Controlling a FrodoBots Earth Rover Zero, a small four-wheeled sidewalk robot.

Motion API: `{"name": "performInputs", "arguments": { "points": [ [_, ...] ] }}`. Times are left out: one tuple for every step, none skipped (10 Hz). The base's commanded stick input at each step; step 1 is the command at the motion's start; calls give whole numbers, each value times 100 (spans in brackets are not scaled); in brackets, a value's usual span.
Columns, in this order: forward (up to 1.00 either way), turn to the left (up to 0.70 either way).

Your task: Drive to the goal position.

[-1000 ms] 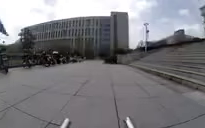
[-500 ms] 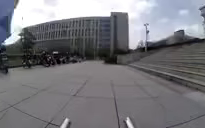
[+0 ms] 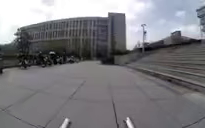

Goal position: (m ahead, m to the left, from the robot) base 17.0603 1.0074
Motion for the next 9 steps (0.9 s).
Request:
{"name": "performInputs", "arguments": {
  "points": [
    [100,0],
    [100,0],
    [100,0],
    [100,-23],
    [100,-36],
    [100,-1],
    [100,-8],
    [100,-40],
    [100,-27]
  ]
}}
